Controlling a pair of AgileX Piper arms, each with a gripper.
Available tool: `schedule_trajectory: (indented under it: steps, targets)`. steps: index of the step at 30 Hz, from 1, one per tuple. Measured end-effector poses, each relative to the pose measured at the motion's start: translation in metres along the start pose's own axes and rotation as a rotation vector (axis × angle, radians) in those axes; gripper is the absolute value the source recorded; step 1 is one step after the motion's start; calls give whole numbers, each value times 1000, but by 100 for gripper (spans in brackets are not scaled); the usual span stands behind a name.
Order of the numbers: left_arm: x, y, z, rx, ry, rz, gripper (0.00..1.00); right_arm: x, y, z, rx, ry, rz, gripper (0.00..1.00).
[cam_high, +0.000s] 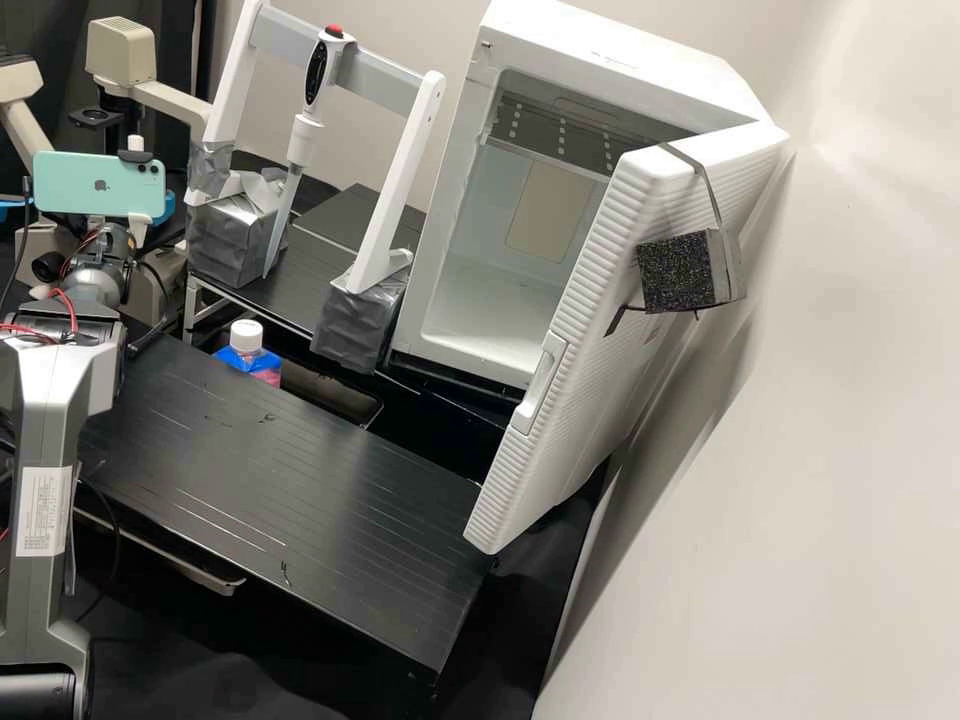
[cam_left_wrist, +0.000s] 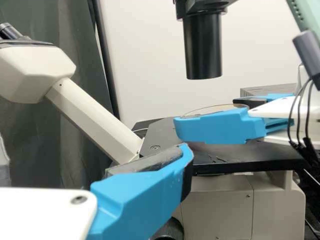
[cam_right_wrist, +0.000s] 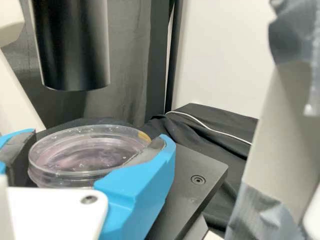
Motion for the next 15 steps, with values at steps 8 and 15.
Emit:
schedule_trajectory:
  steps: [8, 15]
  targets:
    - [0, 0, 0, 0, 0, 0, 100, 1, 0, 0, -4, -1, -2, 100]
    - [0, 0, 0, 0, 0, 0, 100, 1, 0, 0, -11, -3, -5, 100]
